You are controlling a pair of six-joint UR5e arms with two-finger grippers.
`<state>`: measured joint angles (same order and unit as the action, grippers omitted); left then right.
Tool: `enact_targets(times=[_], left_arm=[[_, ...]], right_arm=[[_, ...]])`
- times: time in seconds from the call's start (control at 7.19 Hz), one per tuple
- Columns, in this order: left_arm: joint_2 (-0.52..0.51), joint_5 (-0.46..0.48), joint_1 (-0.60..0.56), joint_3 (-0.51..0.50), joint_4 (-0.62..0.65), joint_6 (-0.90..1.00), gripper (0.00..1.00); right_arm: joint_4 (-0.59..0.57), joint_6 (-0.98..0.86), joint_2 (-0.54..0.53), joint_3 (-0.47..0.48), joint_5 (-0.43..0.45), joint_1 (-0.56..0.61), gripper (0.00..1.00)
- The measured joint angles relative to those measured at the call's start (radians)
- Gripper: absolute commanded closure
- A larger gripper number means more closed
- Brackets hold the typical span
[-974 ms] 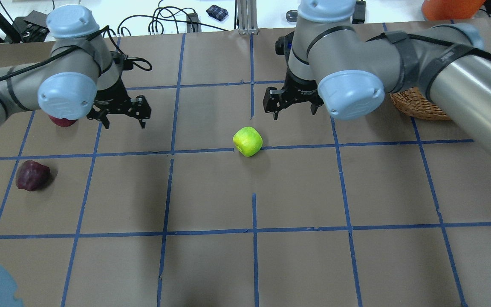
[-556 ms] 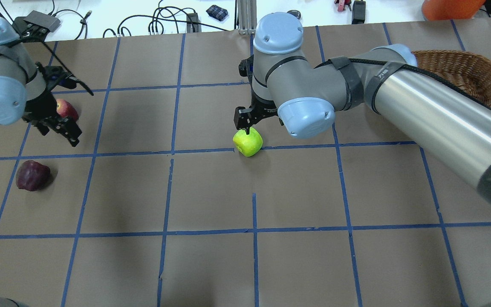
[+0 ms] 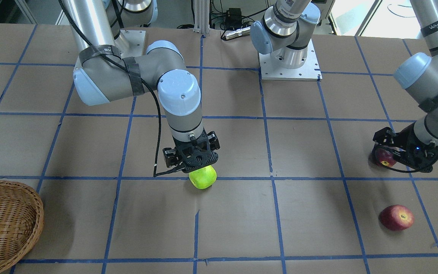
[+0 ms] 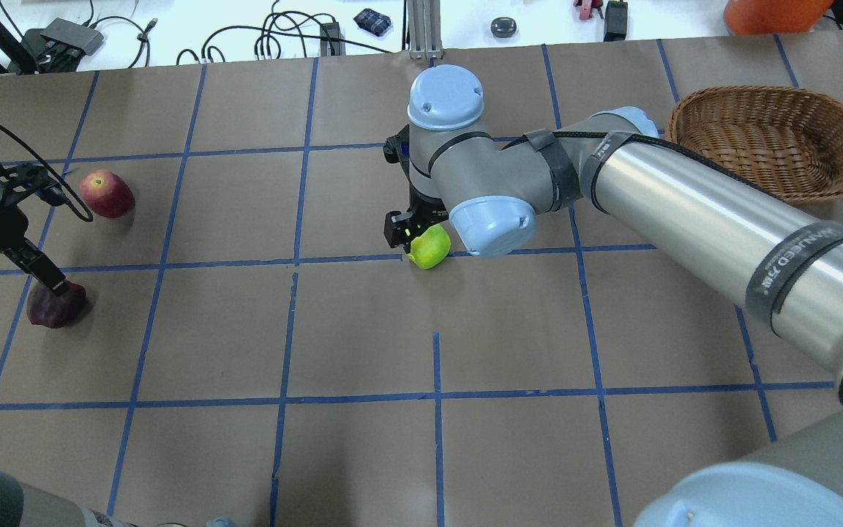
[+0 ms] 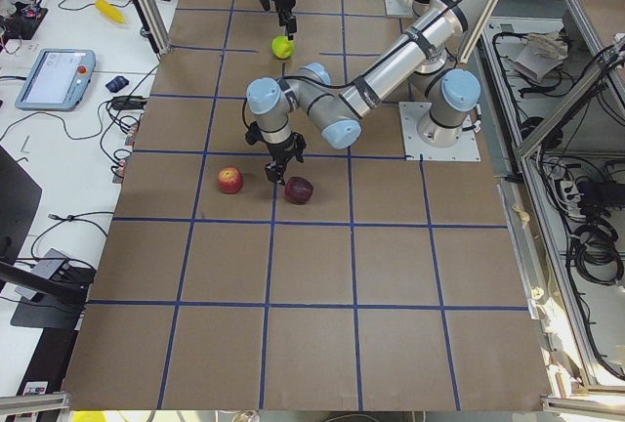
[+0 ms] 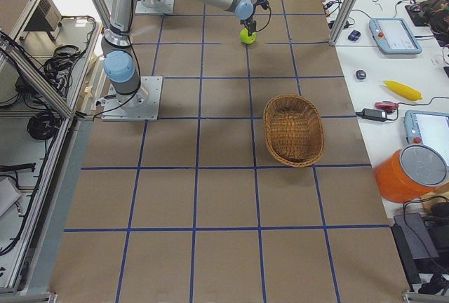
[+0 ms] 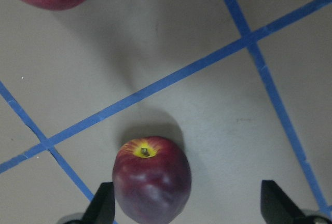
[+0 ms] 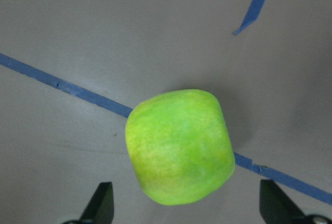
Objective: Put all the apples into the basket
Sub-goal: 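Grasp the green apple with right gripper while left gripper grasps dark red apple, then carry green apple into basket with right gripper while left carries dark red apple to center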
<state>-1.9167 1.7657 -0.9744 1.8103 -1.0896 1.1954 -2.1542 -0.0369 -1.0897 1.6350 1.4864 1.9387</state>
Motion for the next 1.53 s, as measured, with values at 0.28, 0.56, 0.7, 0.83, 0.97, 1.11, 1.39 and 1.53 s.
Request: enact_targets(times=[0.28, 0.56, 0.7, 0.83, 0.97, 1.11, 1.39, 1.53], left_arm=[[-0.042, 0.001, 0.012, 0.041, 0.08, 0.035, 0.0], [-0.074, 0.003, 0.019, 0.064, 0.111, 0.035, 0.68], [-0.084, 0.003, 0.022, 0.067, 0.123, 0.029, 0.85], [-0.085, 0.0, 0.022, 0.065, 0.131, 0.007, 0.85], [-0.076, -0.006, 0.017, 0.058, 0.124, -0.05, 0.85], [-0.06, -0.012, 0.002, 0.049, 0.105, -0.144, 0.85], [-0.018, -0.028, -0.105, 0.036, 0.037, -0.414, 0.85], [0.005, -0.067, -0.198, 0.035, 0.0, -0.559, 0.85]], right_arm=[[-0.045, -0.009, 0.031, -0.001, -0.021, 0.002, 0.0], [-0.061, -0.045, 0.046, 0.003, -0.023, 0.002, 0.01], [-0.078, -0.06, 0.055, 0.005, -0.019, 0.002, 0.5], [-0.118, -0.063, 0.068, 0.009, -0.011, 0.001, 1.0], [-0.155, -0.058, 0.079, 0.012, -0.006, -0.004, 1.0], [-0.164, -0.055, 0.081, 0.013, -0.006, -0.011, 1.0], [-0.122, -0.052, 0.056, 0.009, -0.004, -0.038, 1.0], [-0.076, -0.052, 0.024, 0.008, -0.005, -0.093, 1.0]])
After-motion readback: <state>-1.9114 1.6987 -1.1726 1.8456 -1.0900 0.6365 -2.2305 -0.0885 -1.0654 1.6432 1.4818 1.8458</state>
